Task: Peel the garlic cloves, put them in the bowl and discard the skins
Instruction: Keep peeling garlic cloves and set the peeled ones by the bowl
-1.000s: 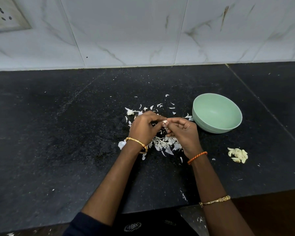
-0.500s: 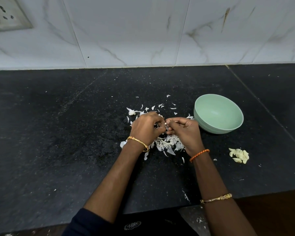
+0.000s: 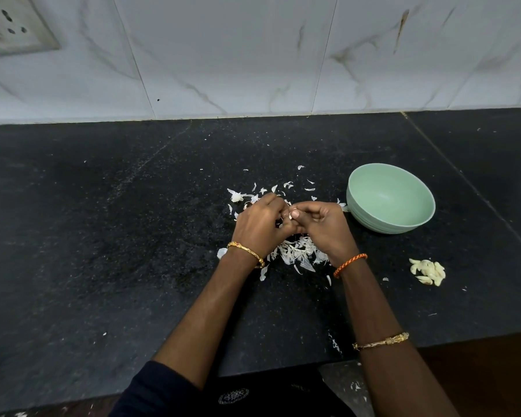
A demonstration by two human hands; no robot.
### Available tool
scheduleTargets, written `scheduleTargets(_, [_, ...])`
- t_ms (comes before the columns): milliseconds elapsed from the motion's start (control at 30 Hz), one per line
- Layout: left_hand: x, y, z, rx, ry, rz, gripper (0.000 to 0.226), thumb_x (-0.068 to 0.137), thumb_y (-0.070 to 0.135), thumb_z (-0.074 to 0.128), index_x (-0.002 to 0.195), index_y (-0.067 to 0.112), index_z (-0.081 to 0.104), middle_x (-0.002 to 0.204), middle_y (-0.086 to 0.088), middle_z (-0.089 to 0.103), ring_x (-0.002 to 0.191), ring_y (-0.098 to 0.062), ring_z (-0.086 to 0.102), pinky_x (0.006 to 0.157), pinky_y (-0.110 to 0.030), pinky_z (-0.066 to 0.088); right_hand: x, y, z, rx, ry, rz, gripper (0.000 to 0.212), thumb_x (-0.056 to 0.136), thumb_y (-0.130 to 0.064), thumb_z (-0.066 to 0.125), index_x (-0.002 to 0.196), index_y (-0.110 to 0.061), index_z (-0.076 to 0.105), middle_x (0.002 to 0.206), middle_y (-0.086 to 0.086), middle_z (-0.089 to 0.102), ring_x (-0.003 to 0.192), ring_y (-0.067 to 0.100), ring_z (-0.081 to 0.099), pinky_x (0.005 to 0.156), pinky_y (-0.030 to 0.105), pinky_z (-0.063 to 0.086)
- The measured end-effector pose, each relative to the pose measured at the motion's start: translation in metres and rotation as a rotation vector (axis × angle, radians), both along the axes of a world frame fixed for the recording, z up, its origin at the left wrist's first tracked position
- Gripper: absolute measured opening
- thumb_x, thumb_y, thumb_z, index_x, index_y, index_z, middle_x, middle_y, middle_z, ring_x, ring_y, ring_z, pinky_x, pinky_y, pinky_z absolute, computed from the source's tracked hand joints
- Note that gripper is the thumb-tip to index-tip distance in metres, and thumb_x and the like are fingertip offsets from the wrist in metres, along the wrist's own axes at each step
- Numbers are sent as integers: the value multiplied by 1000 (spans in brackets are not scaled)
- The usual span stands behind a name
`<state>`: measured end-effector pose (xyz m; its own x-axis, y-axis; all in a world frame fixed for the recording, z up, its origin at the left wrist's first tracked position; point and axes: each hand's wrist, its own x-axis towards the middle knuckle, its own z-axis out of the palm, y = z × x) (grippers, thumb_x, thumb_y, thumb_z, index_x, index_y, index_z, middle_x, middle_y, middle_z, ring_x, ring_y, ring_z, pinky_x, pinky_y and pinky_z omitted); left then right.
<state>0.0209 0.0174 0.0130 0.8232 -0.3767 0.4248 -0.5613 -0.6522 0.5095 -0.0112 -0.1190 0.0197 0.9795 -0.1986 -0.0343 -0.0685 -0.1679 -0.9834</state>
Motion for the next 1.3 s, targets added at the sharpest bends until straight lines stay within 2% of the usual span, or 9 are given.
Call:
scheduleTargets(233, [11,15,8,-42,27,12,11,79,17,66,78,12,56,78,4,50,67,-13,47,58,-26,35,-4,0,5,-18,19,99,14,89,3,60,97,-3,70,75,7,68,62,6,63,62,20,56])
scheduleTargets(367, [15,26,16,-74,31,103,7,82,25,58,79,19,55,80,9,53,68,-12,51,58,-26,36,-9,-1,3,163,14,104,15,89,3,59,100,-1,69,79,9,70,67,7,66,65,19,56])
scheduleTargets(500, [8,23,9,-107,92,156,25,81,31,49,65,13,54,65,4,55,58,-13,48,53,-25,32,-7,0,1,318,36,46,13,87,1,62,96,-3,70,76,4,72,70,11,67,68,21,56])
scheduleTargets(600, [8,18,3,-260,208,105,26,80,21,65,59,19,51,61,6,54,52,-6,44,50,-23,36,-5,2,3,409,49,-8,11,83,3,65,93,0,69,74,7,72,68,13,69,66,20,56])
scheduleTargets(700, [9,14,5,-446,332,26,25,79,5,65,68,24,54,76,3,59,55,-10,47,52,-24,42,-1,3,4,432,70,-61,9,81,2,68,89,0,68,73,9,72,66,13,69,62,20,56])
scheduleTargets(867, [8,10,8,-590,469,31,11,84,13,65,74,18,63,78,4,61,57,-16,49,53,-30,46,3,5,3,427,96,-103,3,85,-2,65,87,-4,67,76,10,68,65,10,66,61,20,55])
scheduleTargets(1000, [5,7,8,-675,612,-26,9,83,16,72,83,18,64,76,2,62,51,-6,55,45,-16,42,5,9,3,385,90,-115,7,90,-3,61,85,-7,64,75,6,64,65,8,61,57,18,53])
scheduleTargets(1167, [3,5,5,-807,689,4,6,84,3,68,82,8,69,62,8,67,49,0,58,43,-14,44,2,18,-1,274,39,-95,15,94,-2,55,83,-10,61,73,4,61,65,9,57,62,20,52])
scheduleTargets(1300, [2,5,7,-916,722,-33,12,86,-6,61,97,-6,66,58,7,68,51,-1,61,52,-12,49,0,24,-1,493,5,-41,16,95,3,49,86,-5,59,70,6,64,65,13,61,70,27,55])
